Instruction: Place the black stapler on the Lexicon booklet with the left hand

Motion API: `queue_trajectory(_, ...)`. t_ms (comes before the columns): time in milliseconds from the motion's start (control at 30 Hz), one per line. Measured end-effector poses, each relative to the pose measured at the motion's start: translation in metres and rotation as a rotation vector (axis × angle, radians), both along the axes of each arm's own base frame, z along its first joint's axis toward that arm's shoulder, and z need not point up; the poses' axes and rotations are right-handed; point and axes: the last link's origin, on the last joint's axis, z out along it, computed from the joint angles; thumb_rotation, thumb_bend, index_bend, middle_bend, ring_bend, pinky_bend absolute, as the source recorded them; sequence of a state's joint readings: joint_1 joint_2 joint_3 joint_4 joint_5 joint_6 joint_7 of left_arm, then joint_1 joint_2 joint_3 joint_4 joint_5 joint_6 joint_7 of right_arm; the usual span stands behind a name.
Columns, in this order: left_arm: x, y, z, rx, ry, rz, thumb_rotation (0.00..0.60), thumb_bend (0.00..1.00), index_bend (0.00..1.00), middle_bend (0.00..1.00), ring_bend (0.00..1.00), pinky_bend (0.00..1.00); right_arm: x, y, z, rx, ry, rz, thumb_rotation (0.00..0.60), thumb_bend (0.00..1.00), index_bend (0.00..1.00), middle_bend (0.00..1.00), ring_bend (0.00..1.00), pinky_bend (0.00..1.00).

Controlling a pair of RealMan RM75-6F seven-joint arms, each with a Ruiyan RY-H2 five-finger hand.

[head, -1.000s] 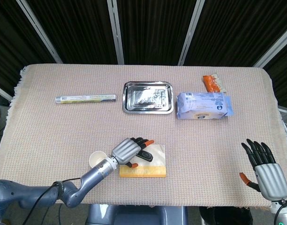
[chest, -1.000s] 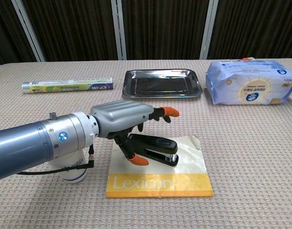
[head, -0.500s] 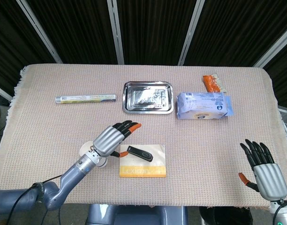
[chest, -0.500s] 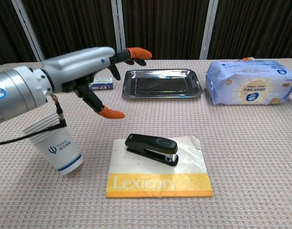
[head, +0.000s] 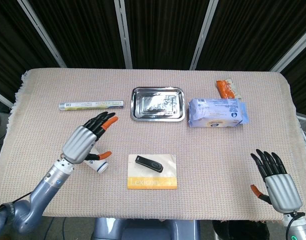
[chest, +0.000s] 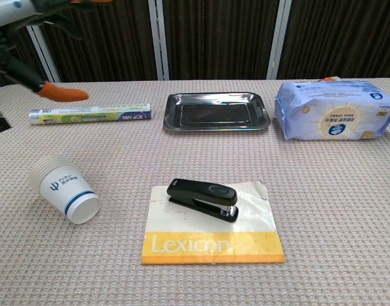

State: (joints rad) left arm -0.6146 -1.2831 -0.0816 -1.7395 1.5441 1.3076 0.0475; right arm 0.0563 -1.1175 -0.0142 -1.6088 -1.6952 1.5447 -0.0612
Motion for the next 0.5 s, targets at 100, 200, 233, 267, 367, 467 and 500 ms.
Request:
queue_trajectory(100,-0.025,-0.013,0.014,0.065,0.063,0.061,0.600,0.17,0.00,0.00,0.00,0.15,-0.002,-0.002,0.003,-0.013,-0.002,-0.011,0.596,0.19,0.00,0.00,0.00,0.00)
queue_trajectory(200,-0.051,-0.032,0.025,0.160,0.114,0.139,0.600,0.18,0.00,0.00,0.00,0.12,-0.005,-0.004,0.005,-0.021,-0.004,-0.029,0.599,0.19,0.00,0.00,0.00,0.00)
queue_trajectory(233,-0.063,-0.042,0.029,0.201,0.140,0.183,0.600,0.18,0.00,0.00,0.00,0.11,-0.006,-0.005,0.005,-0.023,-0.003,-0.036,0.599,0.19,0.00,0.00,0.00,0.00)
queue_trajectory(267,-0.073,-0.051,0.032,0.230,0.163,0.219,0.600,0.18,0.00,0.00,0.00,0.11,-0.007,-0.006,0.006,-0.026,-0.003,-0.045,0.599,0.19,0.00,0.00,0.00,0.00)
queue_trajectory(367,-0.103,-0.082,0.040,0.308,0.256,0.353,0.600,0.18,0.00,0.00,0.00,0.10,-0.011,-0.010,0.009,-0.041,-0.004,-0.074,0.599,0.19,0.00,0.00,0.00,0.00)
queue_trajectory(467,-0.122,-0.110,0.049,0.377,0.329,0.460,0.600,0.18,0.00,0.00,0.00,0.10,-0.012,-0.013,0.013,-0.059,-0.007,-0.085,0.597,0.19,0.00,0.00,0.00,0.00)
queue_trajectory(500,-0.125,-0.115,0.052,0.398,0.334,0.475,0.600,0.18,0.00,0.00,0.00,0.10,-0.012,-0.013,0.014,-0.060,-0.008,-0.084,0.598,0.19,0.00,0.00,0.00,0.00)
